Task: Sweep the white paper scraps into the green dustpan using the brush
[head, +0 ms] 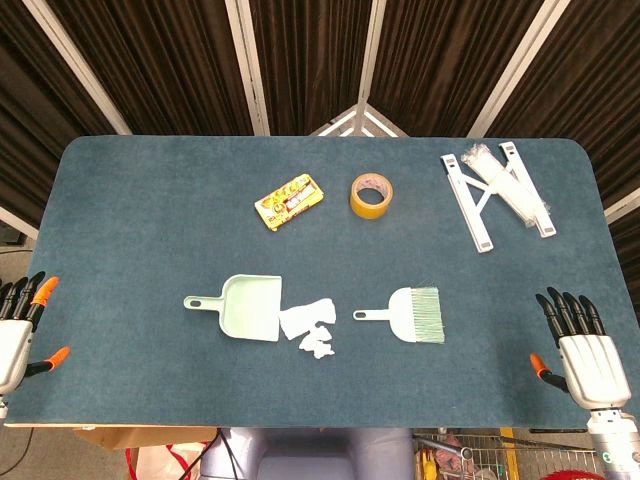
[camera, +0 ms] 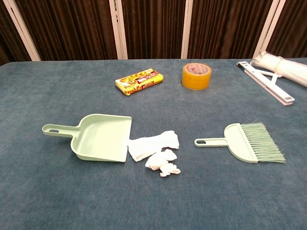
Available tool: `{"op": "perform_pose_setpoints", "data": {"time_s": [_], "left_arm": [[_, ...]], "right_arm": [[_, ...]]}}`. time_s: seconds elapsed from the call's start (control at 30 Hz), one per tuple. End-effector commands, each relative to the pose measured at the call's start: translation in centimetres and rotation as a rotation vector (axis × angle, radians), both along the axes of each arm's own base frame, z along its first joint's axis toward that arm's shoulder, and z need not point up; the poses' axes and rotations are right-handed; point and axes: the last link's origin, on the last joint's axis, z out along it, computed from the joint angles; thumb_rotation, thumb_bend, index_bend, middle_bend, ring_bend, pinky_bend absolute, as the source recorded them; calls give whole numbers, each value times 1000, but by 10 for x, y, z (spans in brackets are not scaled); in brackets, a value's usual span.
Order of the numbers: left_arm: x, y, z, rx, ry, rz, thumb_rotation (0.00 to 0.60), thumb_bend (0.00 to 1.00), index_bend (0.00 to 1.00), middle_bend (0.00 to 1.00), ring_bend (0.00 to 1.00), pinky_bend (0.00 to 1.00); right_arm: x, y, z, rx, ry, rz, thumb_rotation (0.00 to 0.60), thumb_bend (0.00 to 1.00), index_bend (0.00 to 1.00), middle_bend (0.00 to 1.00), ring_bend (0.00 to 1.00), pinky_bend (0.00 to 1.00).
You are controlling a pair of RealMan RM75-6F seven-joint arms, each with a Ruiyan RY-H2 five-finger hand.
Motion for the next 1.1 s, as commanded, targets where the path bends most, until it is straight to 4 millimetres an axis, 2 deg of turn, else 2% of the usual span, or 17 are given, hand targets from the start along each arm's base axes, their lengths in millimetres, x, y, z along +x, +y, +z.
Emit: {"op": "perform_pose_setpoints", "data": {"time_s": [0.03, 0.83, 1.1], "left_arm": [[0, 0, 0, -1, 1, 1, 600, 0, 0, 0, 0, 0], [-1, -2, 1, 2, 1, 9, 600, 0, 0, 0, 0, 0], [-1, -2, 2, 8, -5, 12, 600, 0, 0, 0, 0, 0]], "right_arm": [[0, 0, 0, -7, -9, -1, 600, 331, 0, 0, 0, 0], [3, 1, -5, 14, -20, -17, 600, 332, 0, 0, 0, 0], [15, -8, -9, 24, -55, 5, 600, 332, 0, 0, 0, 0]]}}
